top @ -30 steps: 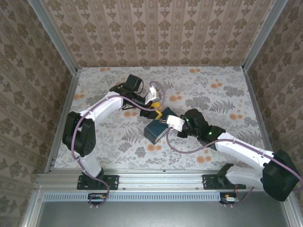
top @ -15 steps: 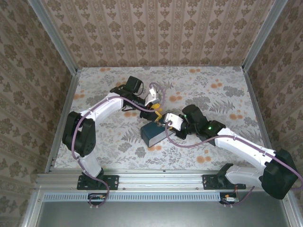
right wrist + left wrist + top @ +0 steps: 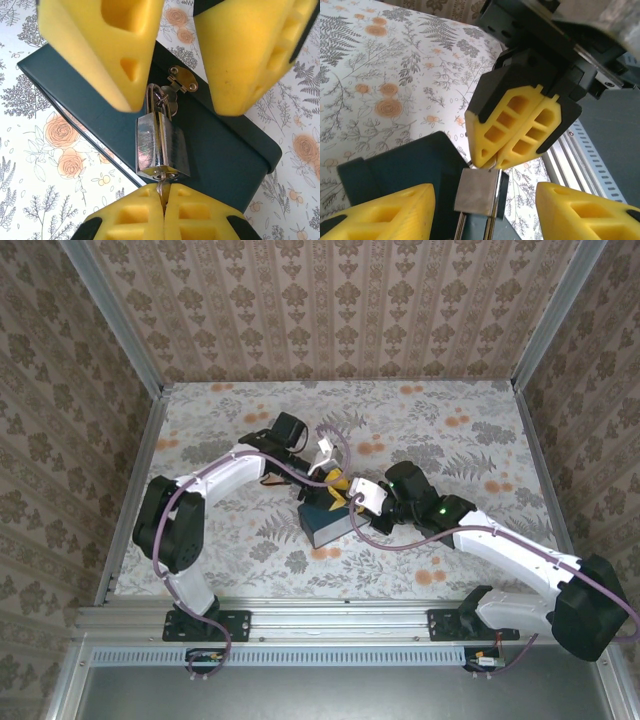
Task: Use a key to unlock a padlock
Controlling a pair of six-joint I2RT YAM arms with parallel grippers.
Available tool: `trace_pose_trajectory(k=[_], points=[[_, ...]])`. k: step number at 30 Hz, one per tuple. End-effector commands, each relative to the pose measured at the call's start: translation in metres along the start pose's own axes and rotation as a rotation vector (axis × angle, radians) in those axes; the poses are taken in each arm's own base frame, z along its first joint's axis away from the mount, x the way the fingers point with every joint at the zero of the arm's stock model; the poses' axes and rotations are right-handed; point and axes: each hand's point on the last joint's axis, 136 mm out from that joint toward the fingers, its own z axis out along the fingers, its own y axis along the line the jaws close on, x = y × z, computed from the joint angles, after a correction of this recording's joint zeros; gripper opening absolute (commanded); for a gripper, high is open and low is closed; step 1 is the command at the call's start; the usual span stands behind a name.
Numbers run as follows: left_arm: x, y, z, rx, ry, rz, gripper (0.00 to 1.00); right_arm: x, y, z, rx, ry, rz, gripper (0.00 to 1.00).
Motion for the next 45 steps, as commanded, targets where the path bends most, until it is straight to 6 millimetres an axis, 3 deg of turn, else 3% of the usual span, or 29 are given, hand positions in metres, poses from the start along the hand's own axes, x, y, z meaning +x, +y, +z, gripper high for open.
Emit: trace_pose_trajectory(k=[1, 4, 10, 13, 17, 20, 33, 45], points=[[-0.007, -0.002, 0.005, 0.035, -0.009, 0.032, 0.57, -0.012, -0.009, -0.007, 0.041, -0.063, 0.005, 0.08], [-0.001, 0.0, 0.009, 0.038, 0.006, 0.009, 0.55, -0.01, -0.005, -0.008, 0.029, -0.06, 0.007, 0.05], [0.008, 0.001, 0.013, 0.044, 0.03, -0.012, 0.5, -0.015, -0.008, -0.017, 0.052, -0.097, 0.026, 0.12], [0.011, 0.002, 0.016, 0.043, 0.029, -0.021, 0.49, -0.013, -0.007, -0.016, 0.037, -0.085, 0.023, 0.06], [0.012, 0.006, 0.017, 0.043, 0.026, -0.032, 0.47, -0.013, -0.006, -0.017, 0.018, -0.087, 0.037, 0.15], [0.013, 0.006, 0.018, 0.044, 0.024, -0.035, 0.46, -0.011, -0.006, -0.016, 0.015, -0.075, 0.039, 0.15], [0.015, 0.006, 0.023, 0.062, 0.025, -0.052, 0.38, -0.024, -0.007, -0.021, -0.04, -0.128, 0.103, 0.0], [0.012, -0.001, 0.028, 0.087, 0.008, -0.032, 0.35, -0.04, 0.003, -0.029, -0.252, -0.142, 0.34, 0.0]])
